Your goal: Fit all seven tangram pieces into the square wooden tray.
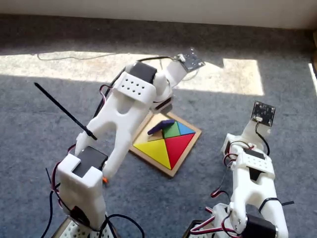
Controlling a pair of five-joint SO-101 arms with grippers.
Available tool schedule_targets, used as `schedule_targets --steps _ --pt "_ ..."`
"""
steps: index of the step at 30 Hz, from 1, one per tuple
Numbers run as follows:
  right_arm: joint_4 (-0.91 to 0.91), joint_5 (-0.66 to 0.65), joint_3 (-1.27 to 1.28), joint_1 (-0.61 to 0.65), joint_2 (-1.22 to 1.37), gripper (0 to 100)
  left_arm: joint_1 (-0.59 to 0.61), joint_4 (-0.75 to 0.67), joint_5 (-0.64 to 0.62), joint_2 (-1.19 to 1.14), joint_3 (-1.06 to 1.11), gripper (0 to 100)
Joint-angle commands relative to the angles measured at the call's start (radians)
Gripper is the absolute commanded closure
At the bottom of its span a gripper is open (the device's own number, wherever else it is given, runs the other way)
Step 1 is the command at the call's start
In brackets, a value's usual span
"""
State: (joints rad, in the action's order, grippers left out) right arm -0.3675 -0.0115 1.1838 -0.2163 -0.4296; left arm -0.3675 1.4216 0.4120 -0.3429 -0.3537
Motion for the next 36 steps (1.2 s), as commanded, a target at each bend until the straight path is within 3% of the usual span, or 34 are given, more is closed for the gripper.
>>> schedule_targets --steps 1,5,11,19,25,36 --pt "0.028 0.009 -0.059 0.004 0.001 99.1 -0.025 0.123 -0.008 0.010 -0.096 80" --pt "0.028 0.009 -0.059 0.004 0.001 99.1 -0.050 0.196 -0.028 0.007 -0.099 80" --pt "0.028 0.009 -0.059 0.004 0.001 99.1 -0.031 0.183 -0.104 -0.002 -0.054 80" --pt "0.028 0.009 -0.059 0.002 0.001 99.1 0.007 -0.146 -0.100 -0.001 0.232 80" --pt "0.028 0.009 -0.059 0.002 0.001 99.1 0.116 -0.305 -0.104 0.002 0.274 80" --pt "0.028 -0.021 -0.059 0.005 0.001 99.1 0.099 -0.249 -0.106 0.082 0.283 80"
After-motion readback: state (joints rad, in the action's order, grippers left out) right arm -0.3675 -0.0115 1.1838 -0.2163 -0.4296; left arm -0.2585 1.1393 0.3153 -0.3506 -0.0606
